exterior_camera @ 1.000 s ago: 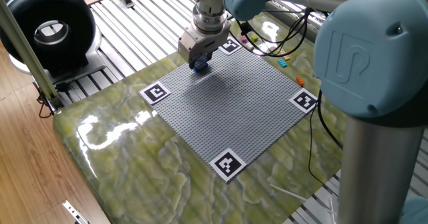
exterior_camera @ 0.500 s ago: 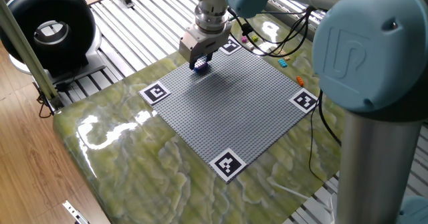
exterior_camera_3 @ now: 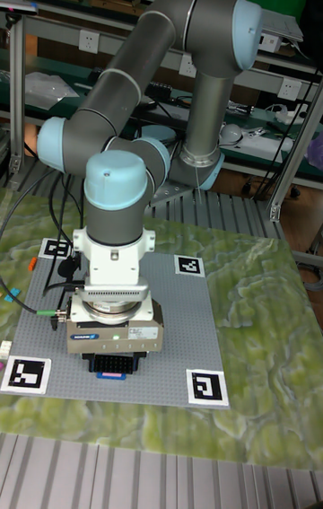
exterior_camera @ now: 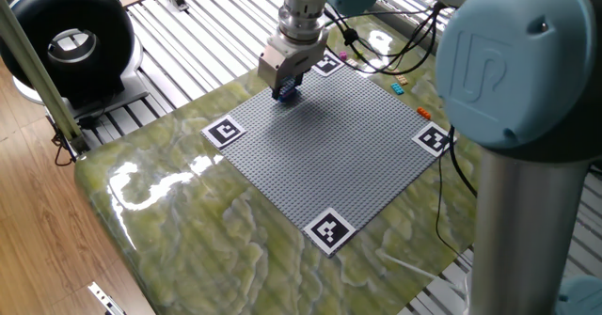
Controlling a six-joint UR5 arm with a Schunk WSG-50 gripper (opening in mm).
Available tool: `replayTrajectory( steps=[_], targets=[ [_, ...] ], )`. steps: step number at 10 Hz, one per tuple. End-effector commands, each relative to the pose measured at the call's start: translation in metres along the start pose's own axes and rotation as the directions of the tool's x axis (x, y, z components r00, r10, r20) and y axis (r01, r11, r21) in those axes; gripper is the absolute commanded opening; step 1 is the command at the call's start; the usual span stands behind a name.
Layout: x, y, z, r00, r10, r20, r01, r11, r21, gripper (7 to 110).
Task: Stack small Lego blocks one on top of the other
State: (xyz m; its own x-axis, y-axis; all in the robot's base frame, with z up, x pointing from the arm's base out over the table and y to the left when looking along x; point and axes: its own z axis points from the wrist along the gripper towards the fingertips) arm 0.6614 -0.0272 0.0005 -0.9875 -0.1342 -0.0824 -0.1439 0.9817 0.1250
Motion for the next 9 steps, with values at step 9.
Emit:
replayTrajectory(
  steps=[9],
  targets=[
    [0.005,0.025,-0.034,0.999,0.044,-0.029,-0.043,0.998,0.034,88]
  ],
)
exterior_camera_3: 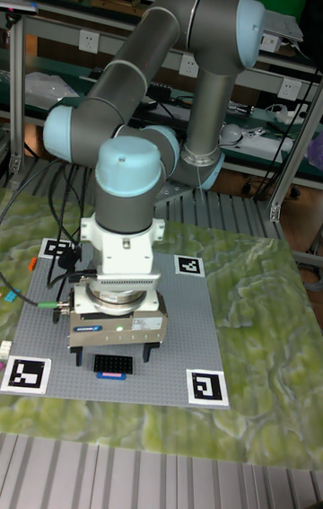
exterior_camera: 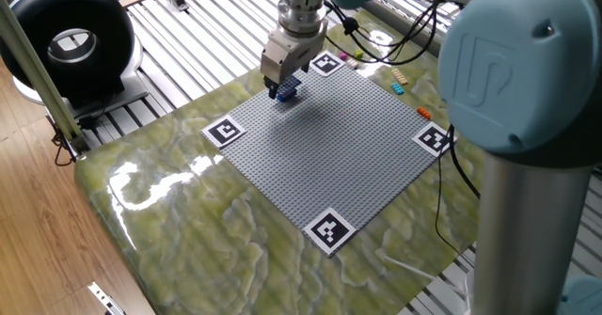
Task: Stack small Lego blocks one on top of the other
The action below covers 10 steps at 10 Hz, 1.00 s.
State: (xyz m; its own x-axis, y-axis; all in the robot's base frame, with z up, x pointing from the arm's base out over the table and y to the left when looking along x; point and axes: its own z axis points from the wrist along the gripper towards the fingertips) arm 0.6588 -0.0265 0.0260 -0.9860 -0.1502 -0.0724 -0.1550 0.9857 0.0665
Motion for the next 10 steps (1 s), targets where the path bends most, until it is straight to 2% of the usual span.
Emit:
replayTrajectory(
  steps=[1,2,7,10],
  targets=[
    [0.006,0.028,-0.011,0.996,0.082,-0.033,-0.083,0.996,-0.026,88],
    [0.009,0.034,-0.012,0.993,0.109,-0.051,-0.109,0.994,-0.011,88],
    [-0.001,0.041,-0.003,0.985,0.166,-0.036,-0.166,0.986,0.003,88],
    [-0.007,0.042,0.0,0.985,0.168,-0.033,-0.168,0.986,0.003,88]
  ],
)
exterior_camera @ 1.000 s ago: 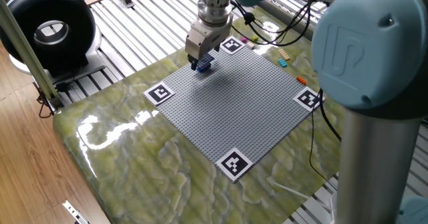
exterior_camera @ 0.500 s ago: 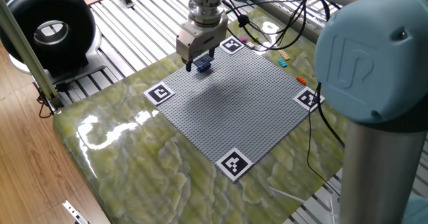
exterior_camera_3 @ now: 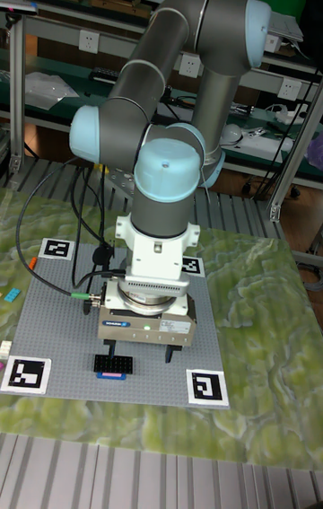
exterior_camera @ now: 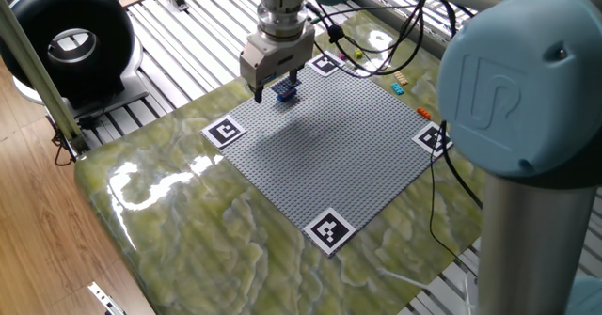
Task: Stack small Lego blocks one on top of the other
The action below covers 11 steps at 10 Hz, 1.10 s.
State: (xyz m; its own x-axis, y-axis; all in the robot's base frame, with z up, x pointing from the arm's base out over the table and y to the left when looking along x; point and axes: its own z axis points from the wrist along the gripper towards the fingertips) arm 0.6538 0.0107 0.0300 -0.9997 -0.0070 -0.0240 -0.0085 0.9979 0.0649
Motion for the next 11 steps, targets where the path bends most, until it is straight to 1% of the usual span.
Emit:
replayTrajectory(
  steps=[1,5,7,9,11],
  targets=[
    [-0.008,0.005,0.002,1.0,0.018,0.008,-0.018,1.0,-0.008,88],
    [-0.014,0.006,0.008,1.0,0.023,0.006,-0.023,1.0,0.006,88],
    [-0.015,0.008,0.01,1.0,0.027,0.006,-0.027,1.0,0.006,88],
    [-0.014,0.007,0.015,1.0,0.024,0.003,-0.024,1.0,0.01,88],
    [-0.013,0.011,0.015,0.999,0.035,0.0,-0.035,0.999,0.007,88]
  ],
)
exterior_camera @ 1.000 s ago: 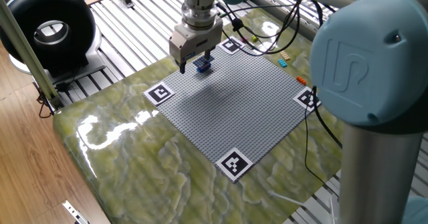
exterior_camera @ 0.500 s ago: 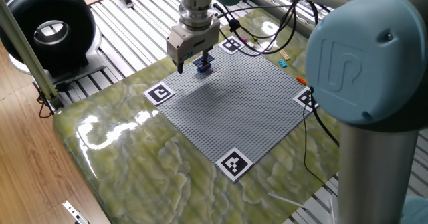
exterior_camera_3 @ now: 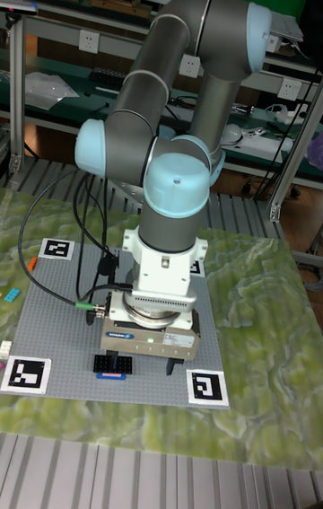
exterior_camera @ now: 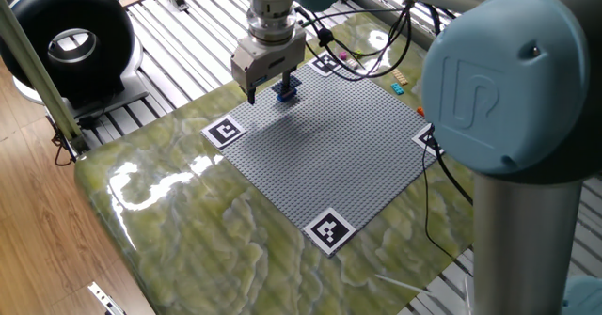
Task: Stack small Lego blocks one on top of the other
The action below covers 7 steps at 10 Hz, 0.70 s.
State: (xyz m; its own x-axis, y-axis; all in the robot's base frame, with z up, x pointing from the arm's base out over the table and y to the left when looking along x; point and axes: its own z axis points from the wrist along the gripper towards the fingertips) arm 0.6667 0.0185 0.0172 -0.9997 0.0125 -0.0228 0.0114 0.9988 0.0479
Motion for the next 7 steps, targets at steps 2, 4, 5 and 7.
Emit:
replayTrajectory(
  steps=[2,4,5,7],
  targets=[
    [-0.003,0.022,0.001,0.999,0.05,0.003,-0.049,0.999,-0.023,66],
    [-0.004,0.017,0.002,1.0,0.028,0.008,-0.028,0.999,-0.023,66],
    [-0.003,0.006,-0.003,1.0,0.001,0.007,0.0,1.0,-0.027,66],
    [0.001,0.0,-0.014,1.0,-0.016,0.007,0.016,1.0,-0.027,88]
  ],
)
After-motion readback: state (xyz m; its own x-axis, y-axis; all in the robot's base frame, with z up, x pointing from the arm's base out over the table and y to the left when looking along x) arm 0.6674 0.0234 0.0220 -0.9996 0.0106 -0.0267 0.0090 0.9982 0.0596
